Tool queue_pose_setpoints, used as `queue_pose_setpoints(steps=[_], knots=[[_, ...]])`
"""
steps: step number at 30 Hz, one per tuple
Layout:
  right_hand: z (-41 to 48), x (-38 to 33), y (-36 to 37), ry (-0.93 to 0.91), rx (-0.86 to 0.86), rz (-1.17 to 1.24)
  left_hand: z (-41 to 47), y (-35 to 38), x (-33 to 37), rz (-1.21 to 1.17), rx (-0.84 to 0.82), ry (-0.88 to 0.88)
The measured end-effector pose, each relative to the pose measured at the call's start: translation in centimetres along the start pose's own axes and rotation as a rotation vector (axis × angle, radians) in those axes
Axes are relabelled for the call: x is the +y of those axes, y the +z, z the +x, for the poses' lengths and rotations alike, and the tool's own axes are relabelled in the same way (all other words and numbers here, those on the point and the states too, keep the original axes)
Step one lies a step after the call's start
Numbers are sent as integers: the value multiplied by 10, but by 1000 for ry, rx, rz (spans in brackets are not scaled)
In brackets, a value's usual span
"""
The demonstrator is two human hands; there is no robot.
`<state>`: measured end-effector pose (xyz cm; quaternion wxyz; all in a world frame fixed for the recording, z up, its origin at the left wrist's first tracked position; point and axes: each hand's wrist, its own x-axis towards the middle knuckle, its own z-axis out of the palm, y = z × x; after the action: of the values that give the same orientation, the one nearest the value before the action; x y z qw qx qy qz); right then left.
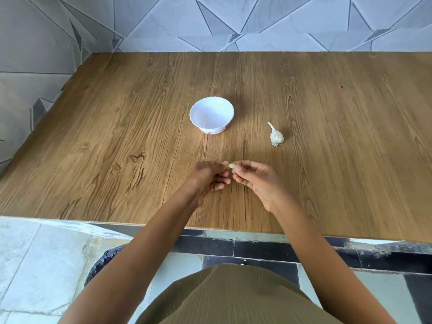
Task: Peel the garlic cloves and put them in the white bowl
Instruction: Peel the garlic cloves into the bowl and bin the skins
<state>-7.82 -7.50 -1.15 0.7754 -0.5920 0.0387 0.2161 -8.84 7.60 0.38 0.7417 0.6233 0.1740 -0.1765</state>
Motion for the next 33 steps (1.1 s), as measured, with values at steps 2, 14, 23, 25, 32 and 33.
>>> queue_pose_setpoints(steps=[2, 14, 23, 25, 32, 33], knots=[[-2, 2, 1, -77, 24, -92, 1, 2, 0, 31, 23, 26], [-3, 2, -1, -30, 67, -84, -1, -2, -1, 410, -23, 251], [-5, 4, 0, -15, 83, -193, 3, -2, -5, 584, 102, 355], [-5, 4, 1, -12, 90, -187, 3, -2, -6, 586, 126, 353], [-3, 2, 0, 10, 111, -158, 4, -9, -8, 866, 255, 457], [-4, 2, 0, 13, 113, -164, 4, -9, -7, 933, 251, 471]])
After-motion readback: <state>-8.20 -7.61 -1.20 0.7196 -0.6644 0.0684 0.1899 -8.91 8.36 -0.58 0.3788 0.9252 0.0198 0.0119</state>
